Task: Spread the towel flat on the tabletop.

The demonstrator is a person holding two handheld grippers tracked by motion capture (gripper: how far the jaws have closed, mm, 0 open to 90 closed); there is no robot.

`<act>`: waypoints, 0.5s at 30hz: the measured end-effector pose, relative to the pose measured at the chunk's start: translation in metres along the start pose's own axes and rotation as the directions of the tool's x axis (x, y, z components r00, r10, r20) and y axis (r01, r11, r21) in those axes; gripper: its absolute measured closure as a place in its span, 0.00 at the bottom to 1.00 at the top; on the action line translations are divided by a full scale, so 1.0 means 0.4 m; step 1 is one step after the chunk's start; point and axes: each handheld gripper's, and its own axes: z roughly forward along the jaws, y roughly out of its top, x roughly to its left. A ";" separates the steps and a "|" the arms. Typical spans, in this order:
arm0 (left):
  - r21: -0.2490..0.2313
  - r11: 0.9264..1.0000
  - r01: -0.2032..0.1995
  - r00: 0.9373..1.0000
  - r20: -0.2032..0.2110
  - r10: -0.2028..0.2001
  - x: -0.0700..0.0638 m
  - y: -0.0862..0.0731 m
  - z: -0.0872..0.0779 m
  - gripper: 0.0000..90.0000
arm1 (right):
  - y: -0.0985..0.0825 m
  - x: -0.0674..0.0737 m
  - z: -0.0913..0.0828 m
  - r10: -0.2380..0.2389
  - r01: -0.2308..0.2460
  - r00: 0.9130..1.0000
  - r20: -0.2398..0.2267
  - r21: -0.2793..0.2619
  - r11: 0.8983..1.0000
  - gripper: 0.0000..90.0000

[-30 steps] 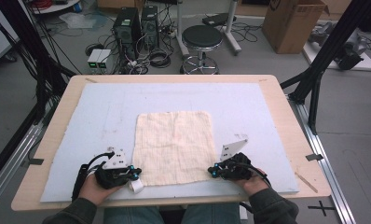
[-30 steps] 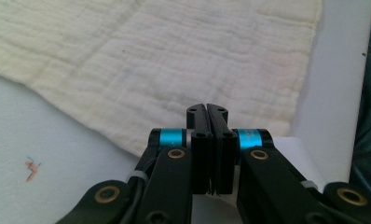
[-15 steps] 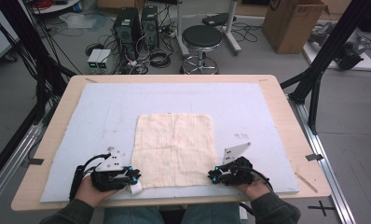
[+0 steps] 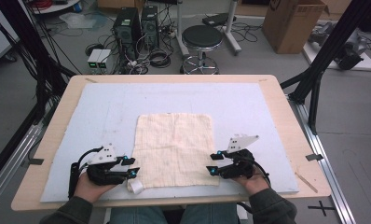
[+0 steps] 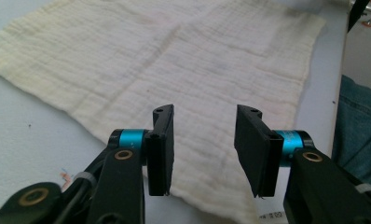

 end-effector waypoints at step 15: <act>-0.035 0.999 0.036 0.997 -0.067 -0.039 0.015 0.018 0.010 0.48 | 0.024 -0.045 0.001 0.060 -0.057 0.995 0.079 -0.040 0.998 0.34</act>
